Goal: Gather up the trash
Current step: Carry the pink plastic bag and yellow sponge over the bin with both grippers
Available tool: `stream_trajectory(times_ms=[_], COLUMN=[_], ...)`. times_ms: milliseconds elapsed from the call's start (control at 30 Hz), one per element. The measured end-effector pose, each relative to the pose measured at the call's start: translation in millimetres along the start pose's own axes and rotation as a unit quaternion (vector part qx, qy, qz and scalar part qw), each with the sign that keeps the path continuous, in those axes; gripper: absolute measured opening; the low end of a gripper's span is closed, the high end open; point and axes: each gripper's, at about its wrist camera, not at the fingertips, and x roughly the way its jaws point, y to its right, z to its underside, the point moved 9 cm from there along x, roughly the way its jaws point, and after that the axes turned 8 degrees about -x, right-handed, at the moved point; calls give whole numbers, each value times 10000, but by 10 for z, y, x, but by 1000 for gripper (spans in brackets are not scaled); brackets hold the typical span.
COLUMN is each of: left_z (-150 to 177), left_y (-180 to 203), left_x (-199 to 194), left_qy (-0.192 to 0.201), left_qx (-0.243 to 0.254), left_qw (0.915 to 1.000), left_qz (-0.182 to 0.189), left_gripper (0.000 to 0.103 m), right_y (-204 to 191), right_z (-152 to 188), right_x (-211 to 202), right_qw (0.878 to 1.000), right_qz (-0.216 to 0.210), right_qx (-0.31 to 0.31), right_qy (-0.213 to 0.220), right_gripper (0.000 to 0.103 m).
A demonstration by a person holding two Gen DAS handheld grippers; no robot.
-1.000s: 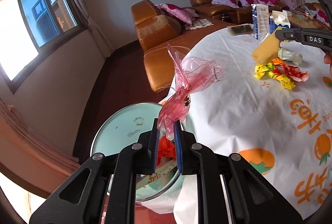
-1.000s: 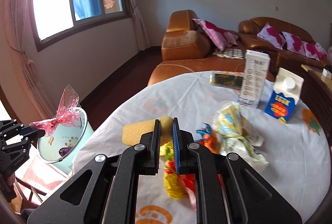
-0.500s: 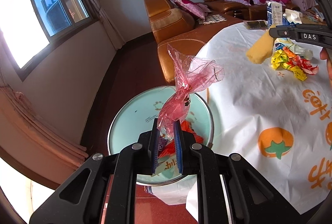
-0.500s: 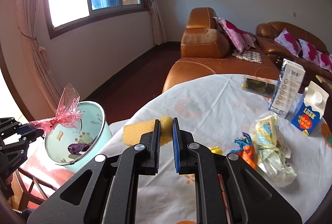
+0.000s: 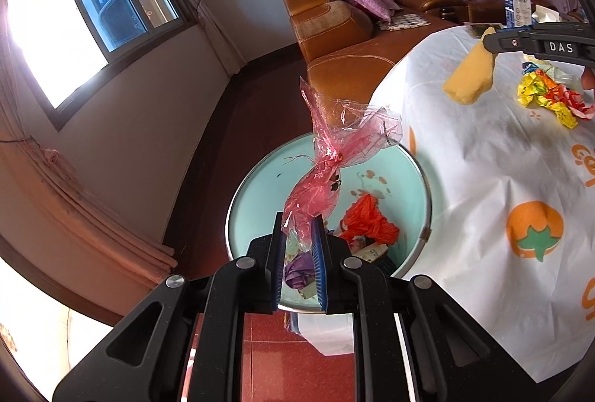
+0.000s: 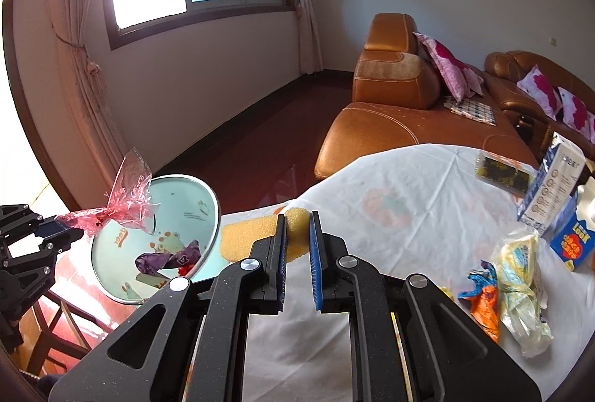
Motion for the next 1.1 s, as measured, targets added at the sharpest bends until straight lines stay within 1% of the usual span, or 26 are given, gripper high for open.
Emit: stream_trajectory(times_ms=[667, 867, 1100], left_z=[108, 144, 175], left_y=[-332, -484, -610], left_x=[117, 163, 179], left_qy=[-185, -243, -280], left_qx=[-135, -262, -363], left_qw=[9992, 9985, 9977], left_qz=[-329, -424, -500], left_gripper=[14, 14, 14], right_y=[-541, -737, -857], right_z=[-114, -131, -153], right_x=[314, 369, 417], right_qw=[9983, 9971, 9962], right_qz=[-346, -456, -547], right_qx=[-434, -576, -652], right_qy=[-159, -194, -197], right_gripper=[12, 12, 12])
